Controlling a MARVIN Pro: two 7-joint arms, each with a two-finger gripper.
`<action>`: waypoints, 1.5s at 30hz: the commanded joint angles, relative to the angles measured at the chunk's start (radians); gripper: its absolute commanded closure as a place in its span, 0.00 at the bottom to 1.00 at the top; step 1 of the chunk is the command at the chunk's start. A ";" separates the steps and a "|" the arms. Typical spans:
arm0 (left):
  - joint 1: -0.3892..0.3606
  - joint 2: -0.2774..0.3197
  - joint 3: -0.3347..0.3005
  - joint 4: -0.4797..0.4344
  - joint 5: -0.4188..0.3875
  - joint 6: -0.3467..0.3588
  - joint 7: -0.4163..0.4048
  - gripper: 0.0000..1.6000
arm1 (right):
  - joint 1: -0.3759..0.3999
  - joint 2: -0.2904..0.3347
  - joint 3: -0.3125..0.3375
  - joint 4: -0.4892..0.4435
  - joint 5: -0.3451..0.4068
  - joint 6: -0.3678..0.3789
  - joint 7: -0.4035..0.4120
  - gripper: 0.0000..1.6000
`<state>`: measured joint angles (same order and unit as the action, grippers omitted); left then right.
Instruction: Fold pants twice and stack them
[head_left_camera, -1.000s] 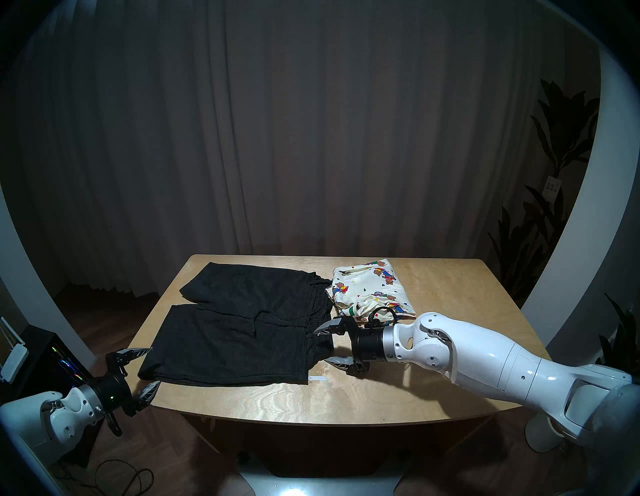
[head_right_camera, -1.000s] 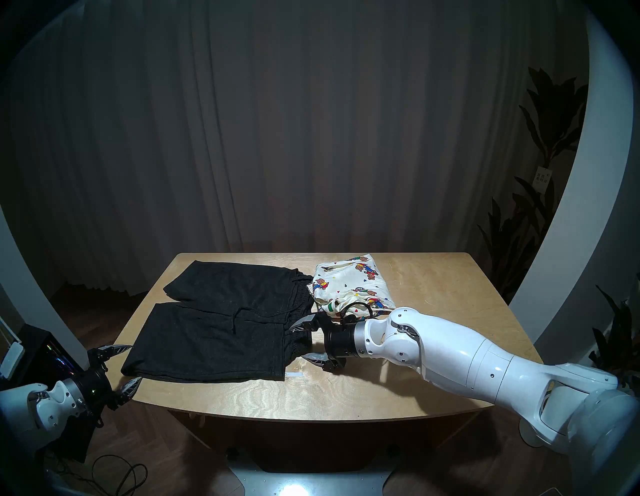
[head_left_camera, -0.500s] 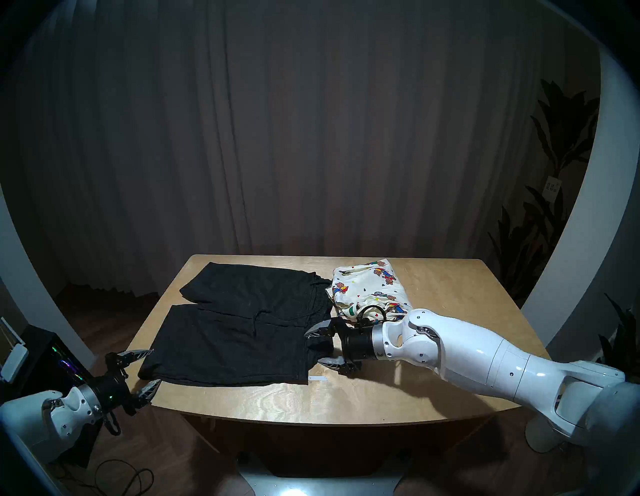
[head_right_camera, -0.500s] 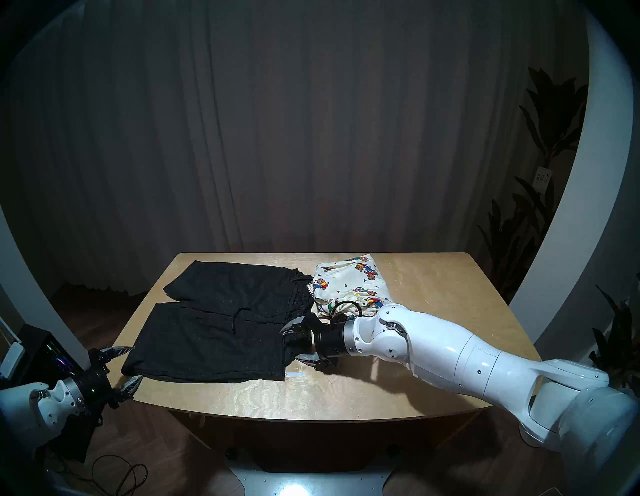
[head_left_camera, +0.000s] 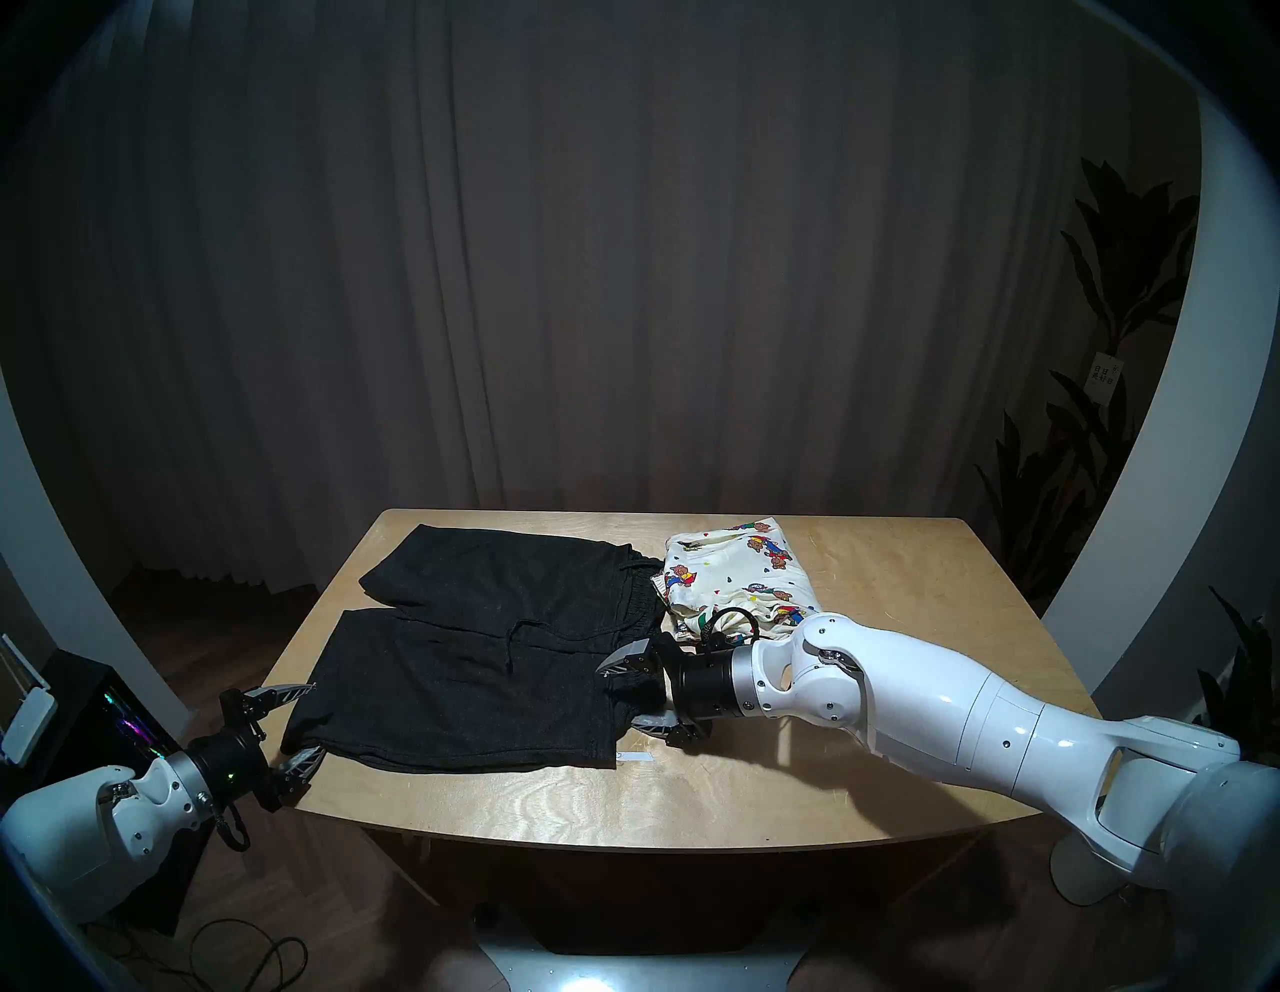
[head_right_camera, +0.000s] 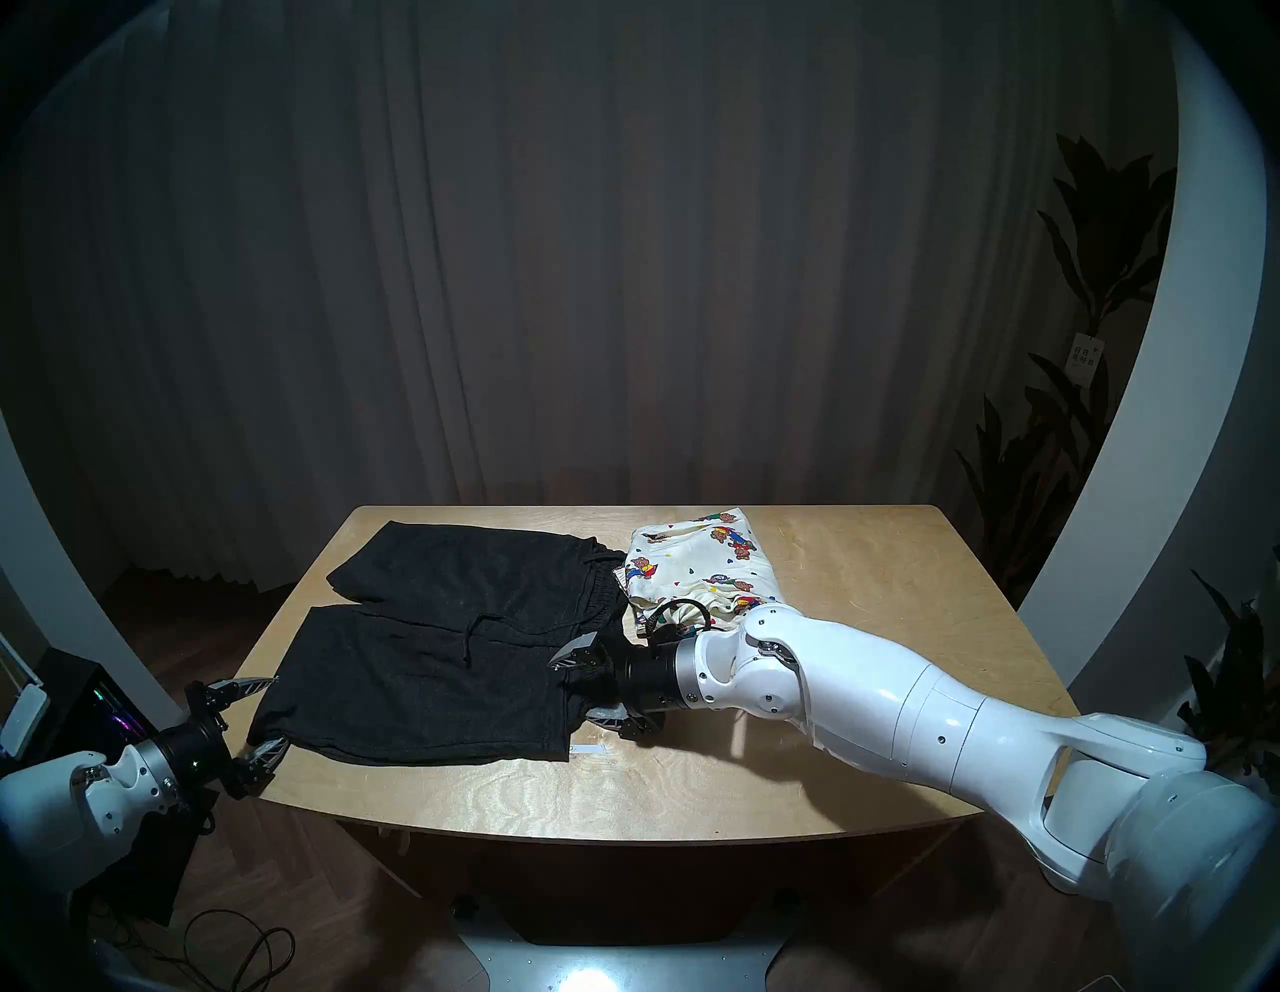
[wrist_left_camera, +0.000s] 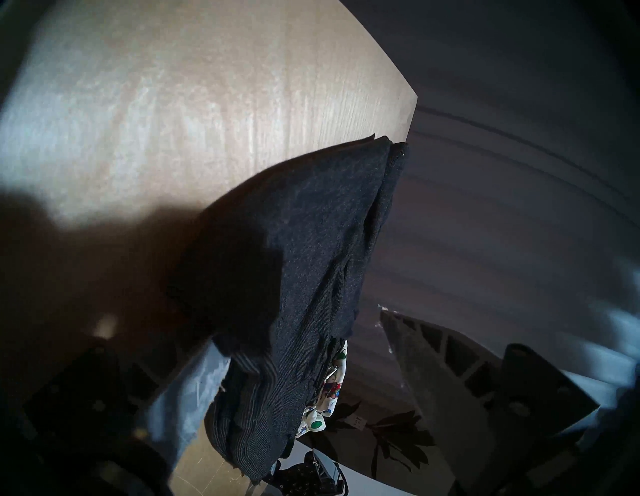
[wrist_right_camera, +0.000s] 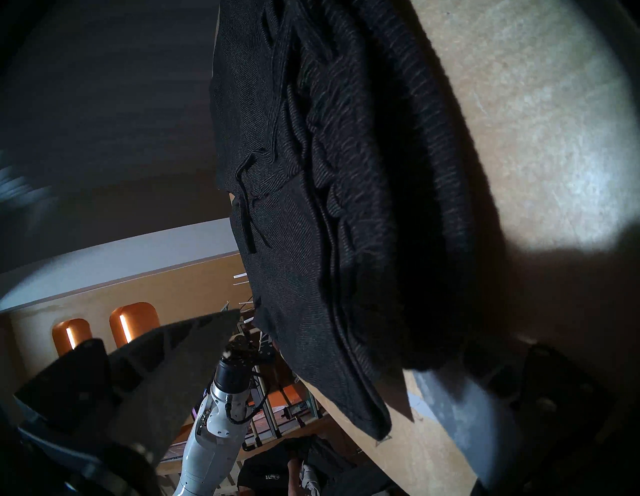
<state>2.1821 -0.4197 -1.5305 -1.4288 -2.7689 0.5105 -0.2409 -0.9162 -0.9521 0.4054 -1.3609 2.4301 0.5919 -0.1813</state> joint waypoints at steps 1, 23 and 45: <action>-0.064 -0.045 0.070 0.054 0.014 -0.003 0.034 0.09 | -0.012 -0.034 -0.020 0.009 -0.007 0.001 -0.004 0.00; -0.033 -0.011 0.087 0.062 0.004 0.042 0.073 0.00 | -0.001 -0.062 -0.044 0.036 -0.069 0.017 0.035 0.00; 0.164 0.110 -0.023 -0.122 -0.111 -0.109 0.083 0.32 | -0.007 -0.054 -0.048 0.033 -0.071 0.017 0.040 0.07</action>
<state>2.2694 -0.3311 -1.5276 -1.5159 -2.8713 0.4548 -0.1630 -0.8996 -1.0014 0.3710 -1.3380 2.3541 0.6071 -0.1403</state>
